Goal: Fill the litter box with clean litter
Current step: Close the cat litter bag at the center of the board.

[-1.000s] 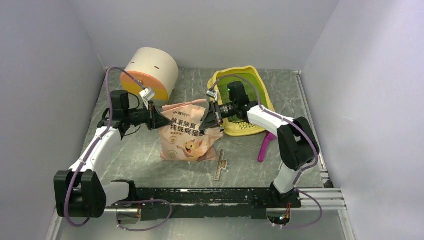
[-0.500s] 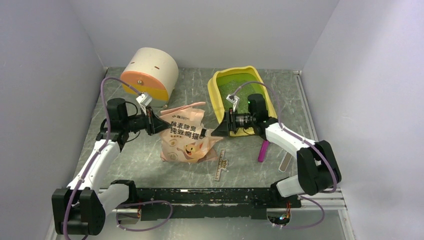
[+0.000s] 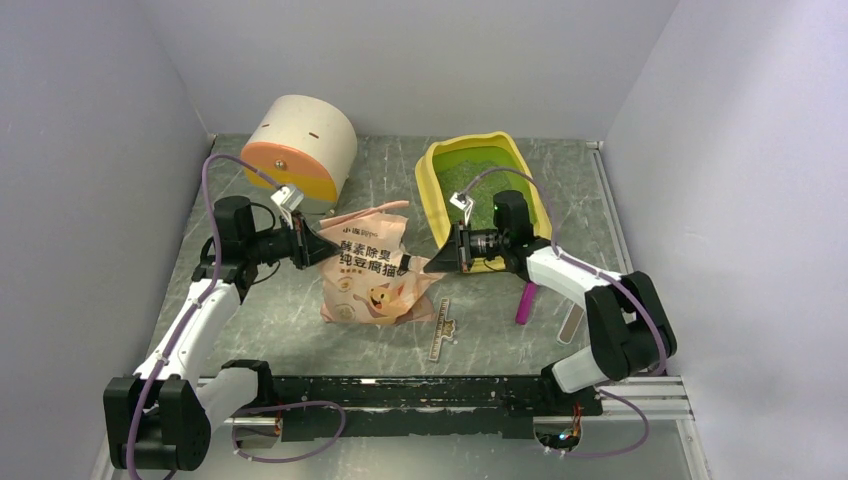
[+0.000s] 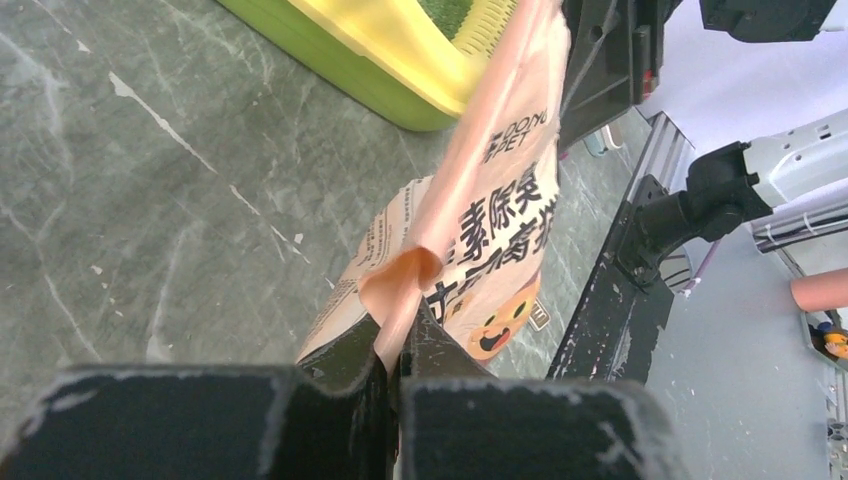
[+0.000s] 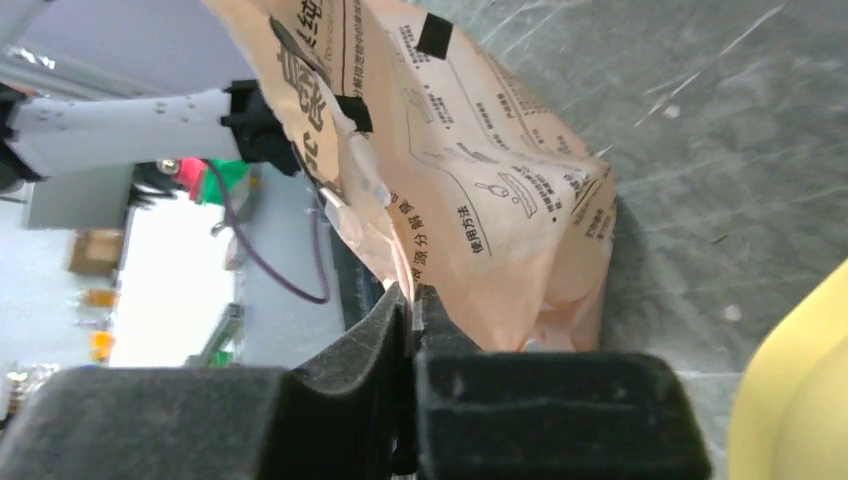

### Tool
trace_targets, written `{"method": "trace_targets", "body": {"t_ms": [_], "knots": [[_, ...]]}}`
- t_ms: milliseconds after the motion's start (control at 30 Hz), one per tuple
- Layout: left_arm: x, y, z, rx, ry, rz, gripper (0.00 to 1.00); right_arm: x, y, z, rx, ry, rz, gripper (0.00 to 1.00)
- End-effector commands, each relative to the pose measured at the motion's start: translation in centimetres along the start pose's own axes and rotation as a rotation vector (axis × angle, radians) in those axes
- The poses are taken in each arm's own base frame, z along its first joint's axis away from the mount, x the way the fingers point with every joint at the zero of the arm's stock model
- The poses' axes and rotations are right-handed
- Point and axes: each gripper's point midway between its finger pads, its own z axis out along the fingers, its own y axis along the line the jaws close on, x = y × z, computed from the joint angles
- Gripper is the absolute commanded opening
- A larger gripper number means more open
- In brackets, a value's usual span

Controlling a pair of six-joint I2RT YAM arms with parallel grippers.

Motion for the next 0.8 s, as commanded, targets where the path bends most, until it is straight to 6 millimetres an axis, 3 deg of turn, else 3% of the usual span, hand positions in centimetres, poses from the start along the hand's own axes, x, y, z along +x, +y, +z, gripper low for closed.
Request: {"method": "trace_targets", "body": {"t_ms": [0, 100, 200, 500, 600, 767], "knots": [[-1.6, 0.8, -0.6, -0.072, -0.023, -0.009, 0.05, -1.5, 1.4, -0.8, -0.059, -0.021, 0.146, 0.0], [-0.6, 2.0, -1.1, -0.128, 0.059, -0.059, 0.05, -2.6, 1.7, -2.3, -0.06, -0.085, 0.19, 0.0], [-1.7, 3.0, -1.9, -0.187, 0.038, -0.052, 0.05, -3.3, 2.2, -3.1, -0.075, -0.108, 0.207, 0.0], [-1.4, 2.3, -1.5, -0.087, 0.108, -0.054, 0.05, -1.6, 1.1, -2.1, -0.031, -0.033, 0.183, 0.0], [-1.4, 2.2, -1.4, -0.088, 0.099, -0.072, 0.34, -1.2, 0.7, -1.6, -0.032, -0.011, 0.176, 0.0], [-2.6, 1.1, -1.3, -0.046, 0.032, -0.081, 0.6, -1.5, 0.8, -1.2, -0.034, -0.011, 0.157, 0.0]]}}
